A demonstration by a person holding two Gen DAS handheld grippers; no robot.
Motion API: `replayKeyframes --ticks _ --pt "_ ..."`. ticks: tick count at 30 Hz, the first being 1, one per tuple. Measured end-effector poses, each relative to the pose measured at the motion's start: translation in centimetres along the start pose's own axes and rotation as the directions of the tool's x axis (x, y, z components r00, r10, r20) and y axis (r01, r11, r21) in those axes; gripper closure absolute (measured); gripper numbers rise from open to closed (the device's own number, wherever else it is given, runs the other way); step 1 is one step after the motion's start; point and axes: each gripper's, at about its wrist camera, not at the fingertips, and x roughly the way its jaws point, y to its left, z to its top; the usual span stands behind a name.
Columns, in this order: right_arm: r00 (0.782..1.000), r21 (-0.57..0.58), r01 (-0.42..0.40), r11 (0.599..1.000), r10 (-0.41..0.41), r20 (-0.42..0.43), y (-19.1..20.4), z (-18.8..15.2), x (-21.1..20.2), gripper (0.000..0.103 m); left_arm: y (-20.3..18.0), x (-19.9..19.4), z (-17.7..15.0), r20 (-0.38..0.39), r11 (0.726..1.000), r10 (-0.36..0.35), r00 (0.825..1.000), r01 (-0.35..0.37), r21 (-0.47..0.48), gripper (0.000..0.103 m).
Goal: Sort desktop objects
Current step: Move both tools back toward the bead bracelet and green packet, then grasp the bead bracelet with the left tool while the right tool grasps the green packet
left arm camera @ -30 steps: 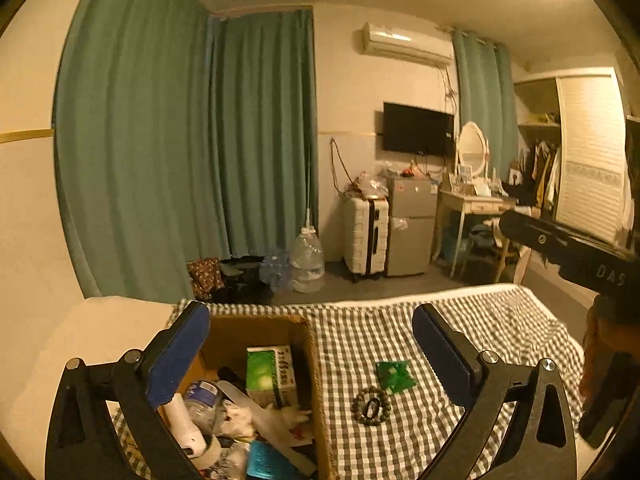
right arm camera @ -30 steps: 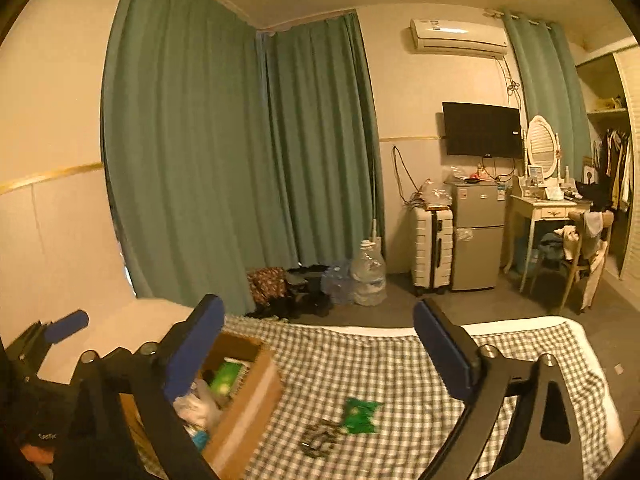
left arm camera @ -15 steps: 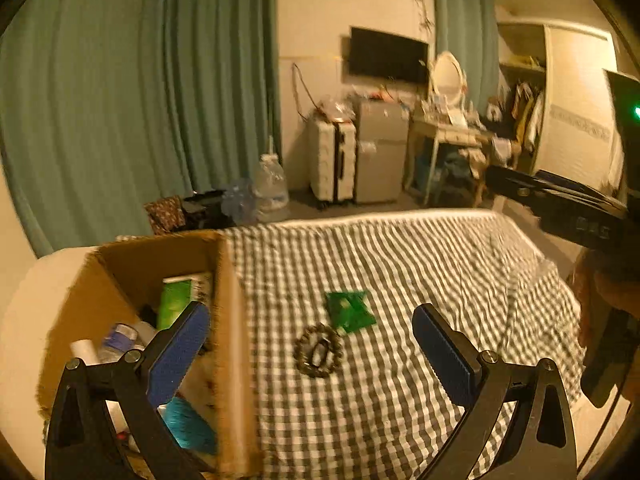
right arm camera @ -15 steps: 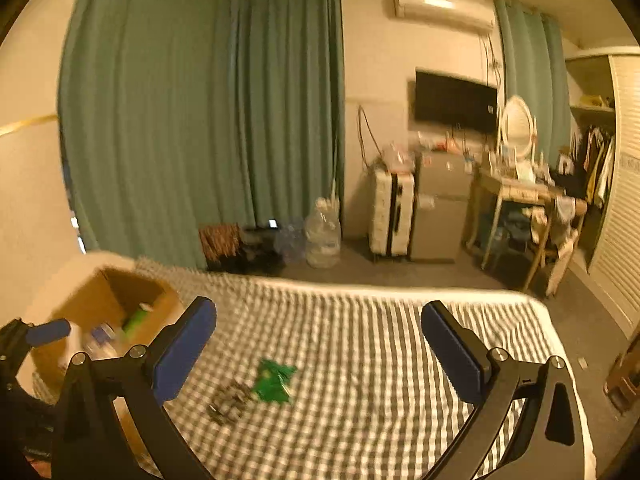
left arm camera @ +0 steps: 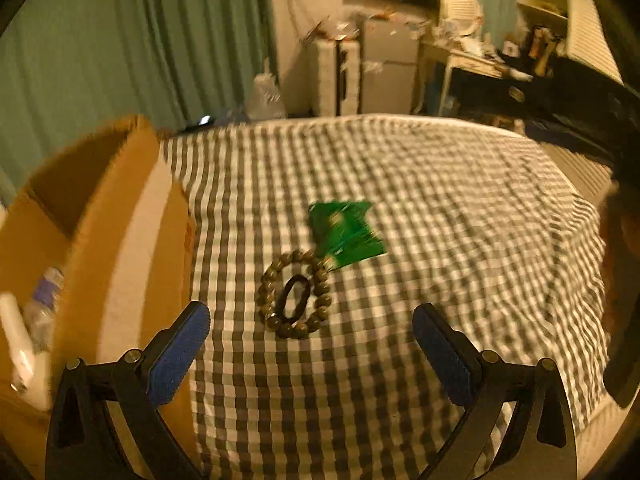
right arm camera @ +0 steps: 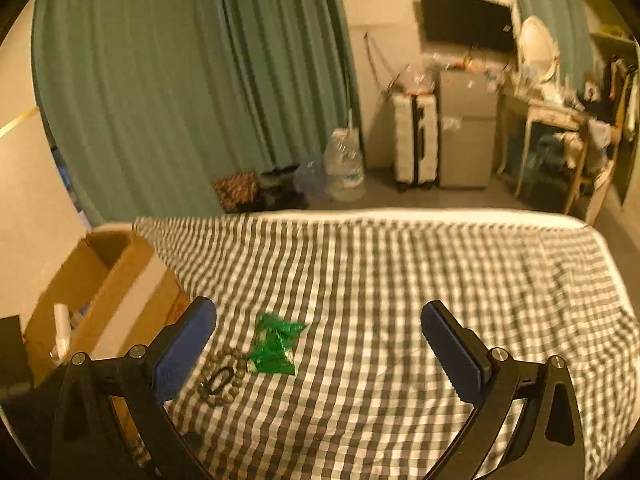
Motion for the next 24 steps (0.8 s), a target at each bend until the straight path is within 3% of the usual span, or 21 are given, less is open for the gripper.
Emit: replayKeyframes --ticks 9,17,18,19,21,23,24 --pt "0.988 -0.084 -0.051 0.995 0.038 -0.147 2.1 -2.0 8.3 0.001 0.2 5.3 -0.1 -0.058 0.997 0.078 0.995 -0.077 0.007 0.000" --pt "0.969 -0.077 -0.081 0.994 0.060 -0.240 2.3 -4.8 14.3 0.002 0.6 9.4 -0.5 -0.114 0.998 0.057 0.992 -0.058 -0.011 0.000" --pt "0.966 -0.090 -0.087 0.992 0.062 -0.252 2.6 -5.2 14.8 0.008 0.8 9.8 -0.6 -0.122 0.999 0.046 0.991 -0.049 -0.022 0.000" --pt "0.963 -0.105 -0.083 0.991 0.053 -0.264 2.8 -5.5 15.2 0.021 1.3 10.3 -0.7 -0.134 0.998 0.015 0.991 -0.023 -0.055 0.000" --pt "0.964 -0.119 -0.080 0.990 0.047 -0.262 3.1 -5.8 15.5 0.032 2.1 10.6 -0.8 -0.141 0.995 -0.026 0.990 0.012 -0.098 0.000" --pt "0.964 -0.109 -0.110 0.988 0.079 -0.255 3.3 -5.8 15.4 0.064 2.4 10.7 -0.9 -0.142 0.993 -0.046 0.989 0.029 -0.114 0.002" --pt "0.963 -0.104 -0.123 0.987 0.093 -0.253 3.3 -5.7 15.2 0.071 2.4 10.7 -1.0 -0.142 0.993 -0.047 0.989 0.032 -0.111 0.004"
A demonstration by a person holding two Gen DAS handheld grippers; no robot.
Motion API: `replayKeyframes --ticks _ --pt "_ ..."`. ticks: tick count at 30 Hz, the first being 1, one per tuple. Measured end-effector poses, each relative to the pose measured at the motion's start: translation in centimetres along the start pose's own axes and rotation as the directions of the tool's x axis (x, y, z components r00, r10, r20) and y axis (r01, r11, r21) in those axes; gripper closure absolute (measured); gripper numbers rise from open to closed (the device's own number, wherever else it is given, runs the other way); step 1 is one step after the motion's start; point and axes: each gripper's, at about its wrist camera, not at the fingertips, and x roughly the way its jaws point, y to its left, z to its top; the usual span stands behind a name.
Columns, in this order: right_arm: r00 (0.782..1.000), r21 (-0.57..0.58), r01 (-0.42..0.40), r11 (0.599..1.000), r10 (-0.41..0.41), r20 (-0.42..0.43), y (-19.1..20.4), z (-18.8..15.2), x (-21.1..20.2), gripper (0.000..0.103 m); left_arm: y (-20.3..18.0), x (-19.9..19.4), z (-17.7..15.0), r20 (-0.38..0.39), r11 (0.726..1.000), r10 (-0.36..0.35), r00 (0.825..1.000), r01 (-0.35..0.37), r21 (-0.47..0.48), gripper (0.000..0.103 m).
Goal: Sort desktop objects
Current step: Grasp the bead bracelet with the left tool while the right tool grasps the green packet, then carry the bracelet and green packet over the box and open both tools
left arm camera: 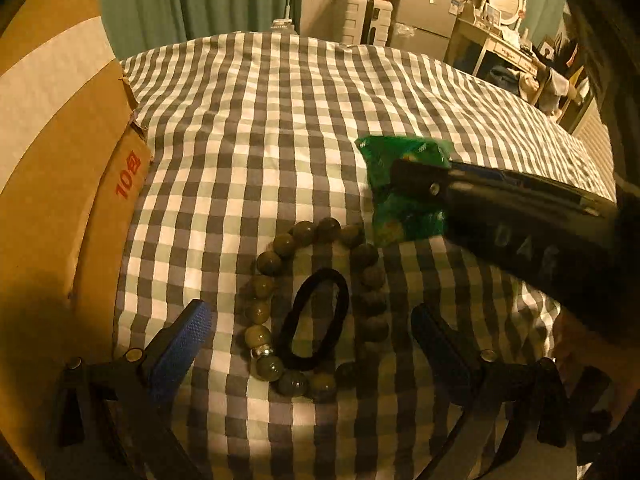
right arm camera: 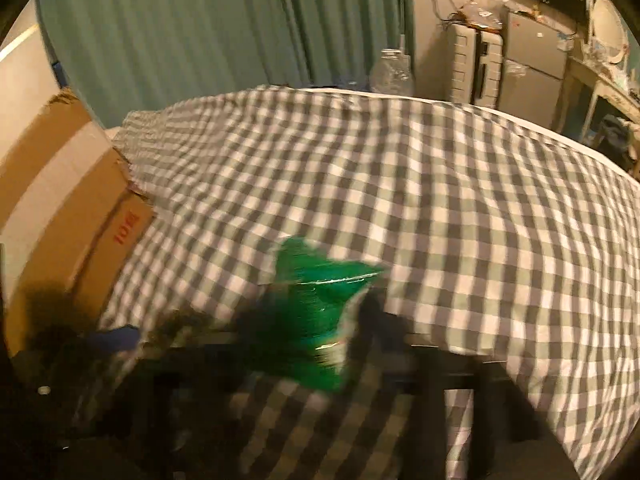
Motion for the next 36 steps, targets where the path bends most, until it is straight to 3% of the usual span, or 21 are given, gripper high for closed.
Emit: replayKeyframes --ticks 1,3,5,7,9,16,26,36 --pt "1.000 -0.001 0.014 1.000 -0.014 0.008 0.0 0.0 -0.3 0.073 -0.1 -0.2 -0.1 0.001 1.000 -0.005 1.000 0.005 0.005 0.010" --pt "1.000 0.002 0.022 1.000 -0.022 0.013 -0.2 0.1 -0.7 0.073 -0.5 -0.8 -0.2 0.008 0.999 -0.031 0.999 0.030 0.030 0.033" --pt "0.999 0.029 0.031 0.999 -0.032 0.033 -0.9 0.2 -1.6 0.073 -1.2 -1.4 -0.5 0.012 0.996 -0.056 0.998 0.055 0.072 0.063" --pt "0.998 0.065 0.026 0.998 -0.030 0.057 -1.9 0.5 -2.8 0.073 -1.7 -1.6 -0.7 0.010 0.992 -0.081 0.997 0.080 0.096 0.080" --pt "0.996 0.095 0.024 0.995 -0.032 0.088 -2.5 1.1 -4.2 0.073 -2.6 -1.8 -0.3 0.014 0.990 -0.085 0.996 0.083 0.115 0.091" --pt "0.981 0.175 0.003 0.985 -0.036 0.189 -4.1 2.5 -9.8 0.073 -4.4 -3.6 -0.4 0.049 0.980 -0.112 0.992 0.103 0.168 0.091" --pt "0.958 0.213 0.012 0.977 -0.073 0.278 -3.4 3.5 -17.3 0.073 -3.7 -9.1 -0.3 0.146 0.984 -0.100 0.984 0.077 0.160 0.091" --pt "0.923 0.215 0.002 0.977 -0.084 0.376 0.4 2.5 -24.4 0.073 -2.9 -18.5 -0.8 0.321 0.983 -0.052 0.946 -0.007 0.181 0.091"
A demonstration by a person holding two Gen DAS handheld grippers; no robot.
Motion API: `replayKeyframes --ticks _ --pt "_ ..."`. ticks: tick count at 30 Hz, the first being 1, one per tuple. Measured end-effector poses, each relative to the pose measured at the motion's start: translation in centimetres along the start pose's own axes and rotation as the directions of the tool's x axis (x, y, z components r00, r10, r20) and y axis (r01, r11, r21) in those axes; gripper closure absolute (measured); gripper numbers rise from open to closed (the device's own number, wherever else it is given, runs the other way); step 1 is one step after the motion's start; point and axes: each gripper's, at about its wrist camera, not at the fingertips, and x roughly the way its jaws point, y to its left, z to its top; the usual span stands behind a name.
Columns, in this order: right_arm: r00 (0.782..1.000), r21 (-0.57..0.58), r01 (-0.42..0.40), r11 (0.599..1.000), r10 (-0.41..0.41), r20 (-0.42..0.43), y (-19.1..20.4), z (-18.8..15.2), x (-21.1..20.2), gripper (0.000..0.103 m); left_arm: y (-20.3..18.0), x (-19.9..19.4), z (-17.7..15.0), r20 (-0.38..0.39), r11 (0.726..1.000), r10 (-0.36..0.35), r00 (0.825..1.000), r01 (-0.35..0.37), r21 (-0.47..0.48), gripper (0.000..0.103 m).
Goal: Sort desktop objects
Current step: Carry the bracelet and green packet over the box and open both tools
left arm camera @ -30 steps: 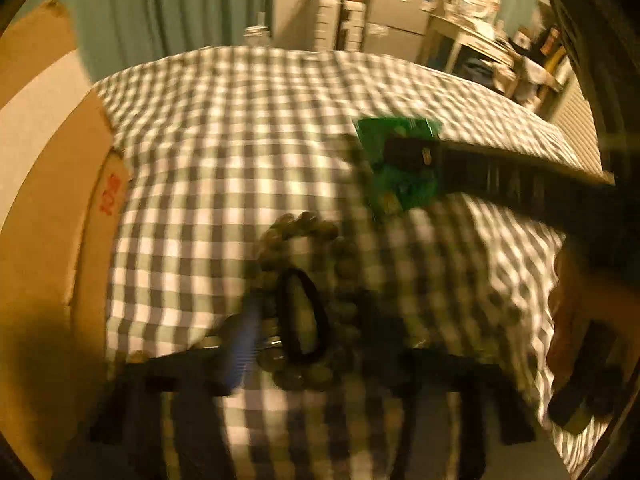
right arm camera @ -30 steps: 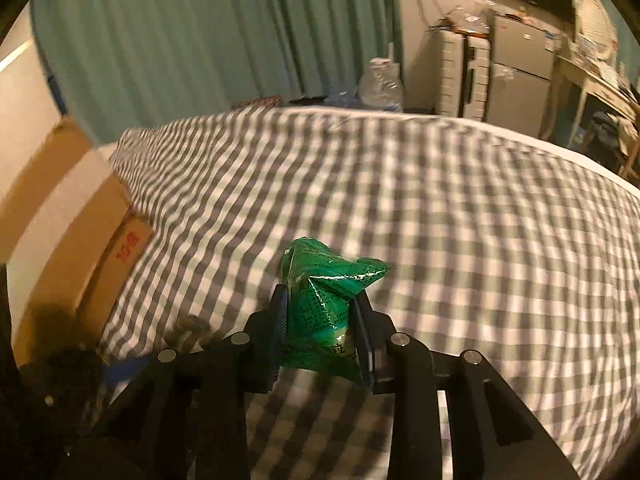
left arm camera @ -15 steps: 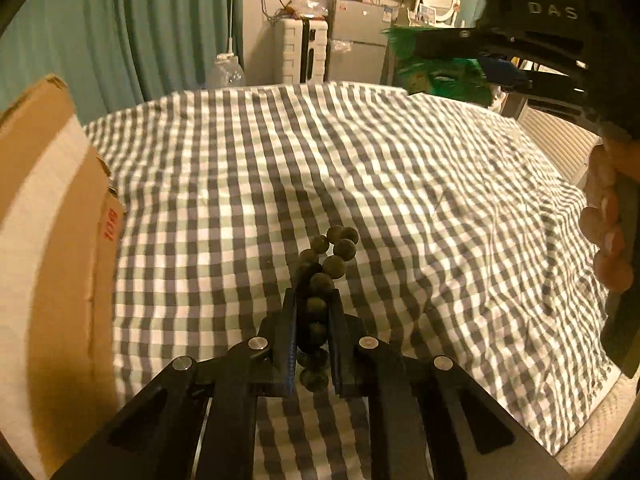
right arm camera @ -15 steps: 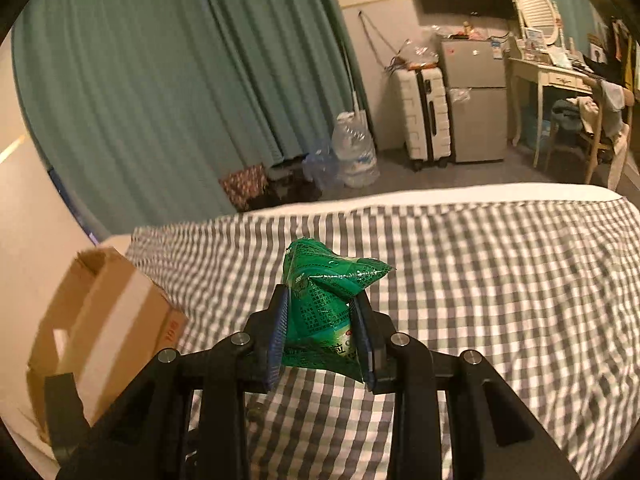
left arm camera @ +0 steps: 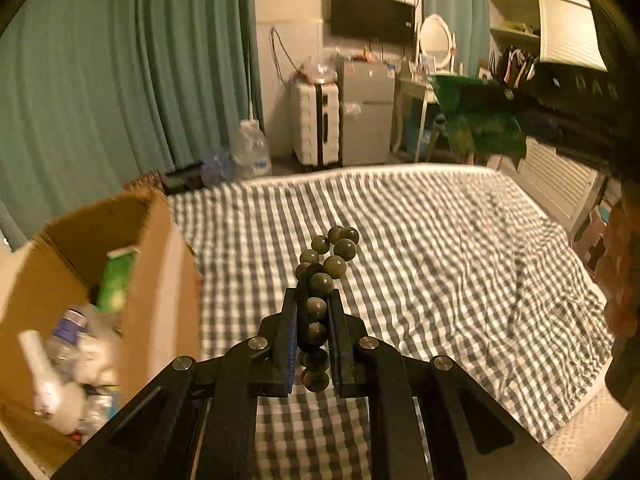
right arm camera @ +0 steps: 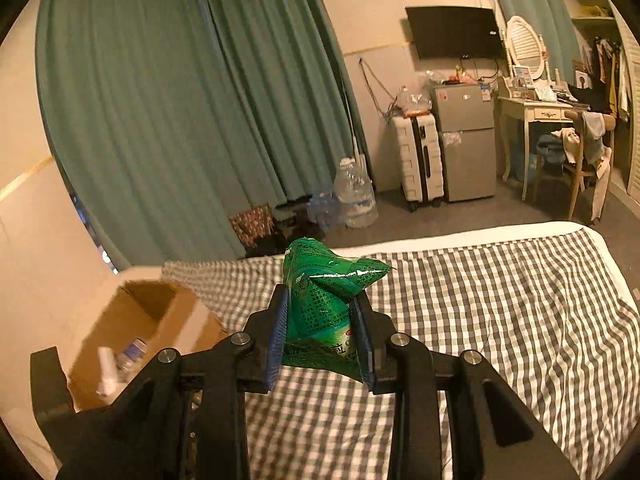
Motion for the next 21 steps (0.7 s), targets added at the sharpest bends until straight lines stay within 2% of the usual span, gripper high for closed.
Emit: replayKeyframes --ticks 6,13,21 --pt "0.997 0.042 -0.044 0.998 0.042 0.059 1.7 0.5 -4.9 0.073 1.5 -6.0 1.4 0.091 0.999 0.048 0.995 -0.048 -0.002 0.091" --pt "0.988 -0.056 -0.044 0.997 0.052 0.148 6.5 0.5 -10.9 0.073 3.3 -12.6 2.3 0.176 0.995 0.095 0.980 -0.093 -0.019 0.091" --pt "0.978 -0.111 -0.061 0.992 0.082 0.192 9.6 -0.6 -14.7 0.073 4.9 -16.5 2.3 0.219 0.993 0.116 0.969 -0.111 -0.034 0.091"
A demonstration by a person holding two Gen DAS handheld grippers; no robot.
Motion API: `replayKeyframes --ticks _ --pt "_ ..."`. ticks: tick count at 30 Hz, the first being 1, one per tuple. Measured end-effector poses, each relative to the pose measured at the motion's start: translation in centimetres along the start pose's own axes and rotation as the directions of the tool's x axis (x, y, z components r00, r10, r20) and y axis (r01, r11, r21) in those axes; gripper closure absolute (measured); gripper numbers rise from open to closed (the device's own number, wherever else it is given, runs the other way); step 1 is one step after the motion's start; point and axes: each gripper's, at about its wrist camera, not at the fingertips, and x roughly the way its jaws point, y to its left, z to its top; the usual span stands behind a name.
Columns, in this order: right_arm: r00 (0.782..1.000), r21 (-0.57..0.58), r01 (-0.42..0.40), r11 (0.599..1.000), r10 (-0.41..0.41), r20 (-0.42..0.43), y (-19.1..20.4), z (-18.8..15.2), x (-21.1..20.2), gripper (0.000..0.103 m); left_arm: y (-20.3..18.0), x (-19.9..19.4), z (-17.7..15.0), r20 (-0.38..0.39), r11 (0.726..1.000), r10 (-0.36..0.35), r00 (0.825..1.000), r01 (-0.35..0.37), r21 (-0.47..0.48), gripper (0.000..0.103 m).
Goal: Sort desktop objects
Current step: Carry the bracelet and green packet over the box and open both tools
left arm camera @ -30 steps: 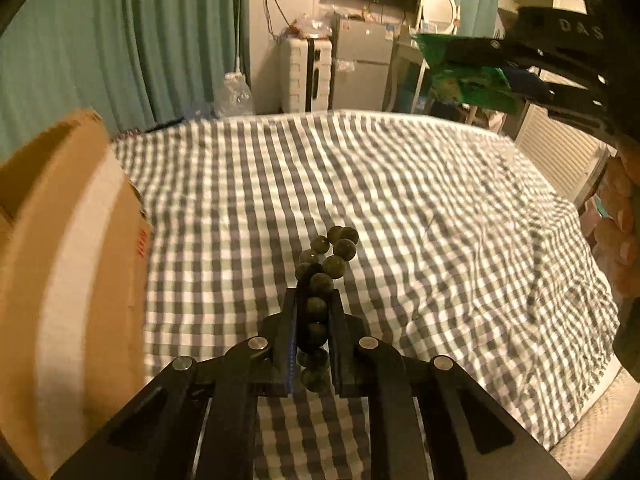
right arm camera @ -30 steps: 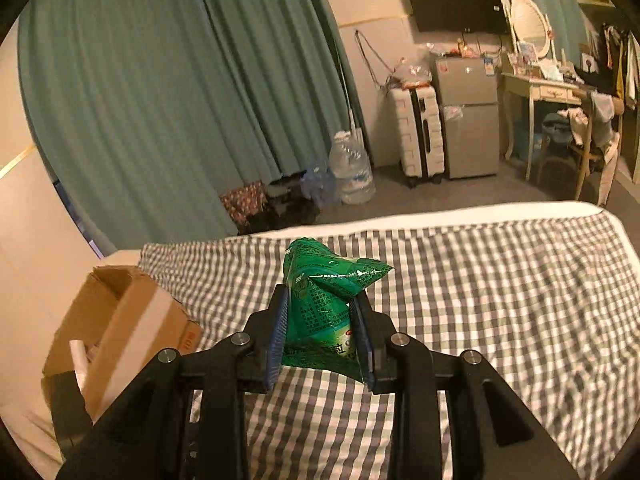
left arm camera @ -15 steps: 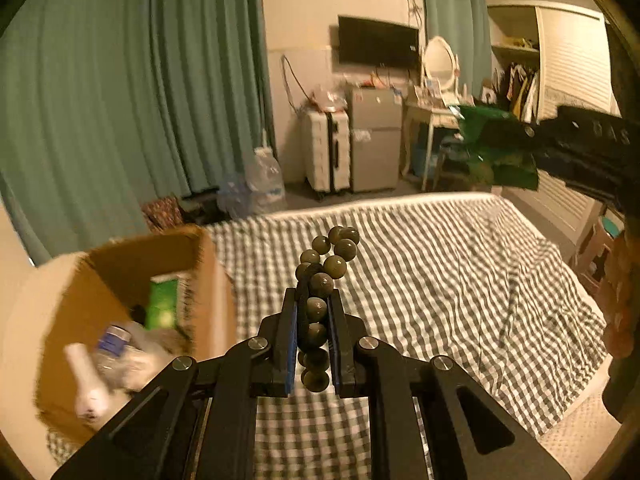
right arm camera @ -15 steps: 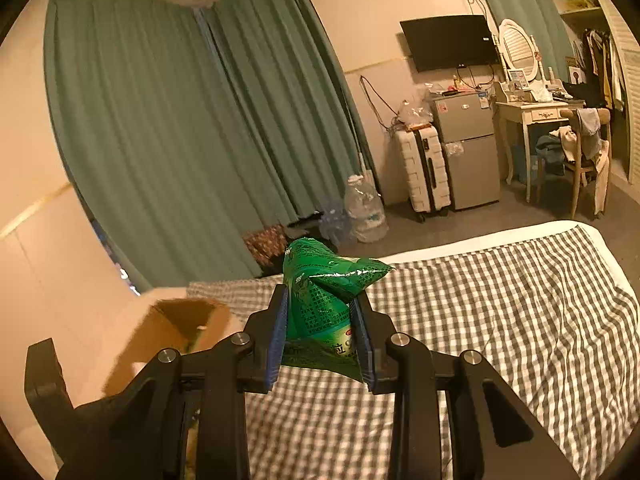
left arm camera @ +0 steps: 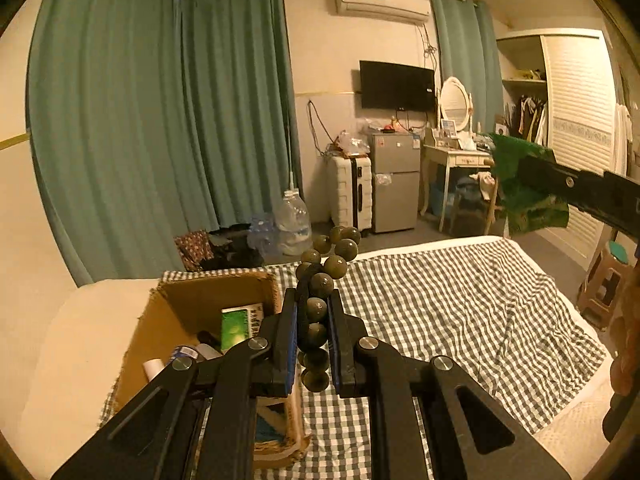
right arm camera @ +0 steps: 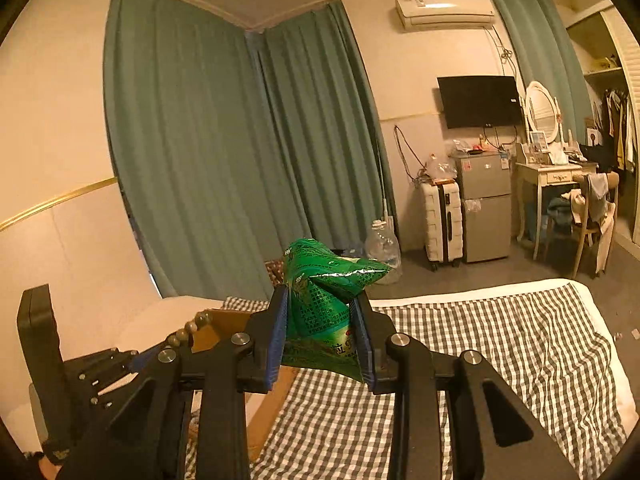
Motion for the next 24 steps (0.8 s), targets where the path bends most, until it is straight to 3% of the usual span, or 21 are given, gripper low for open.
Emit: replayKeyframes --ticks 10,24 --pt "0.999 0.009 -0.015 1.000 0.015 0.029 1.8 -0.2 -0.8 0.073 3.9 -1.9 0.8 0.008 0.999 0.021 1.000 -0.020 -0.031 0.091" --pt "0.994 -0.063 -0.104 0.993 0.105 0.016 9.3 -1.5 1.7 0.073 11.2 -3.0 0.7 0.018 0.990 0.117 0.993 -0.116 -0.080 0.091"
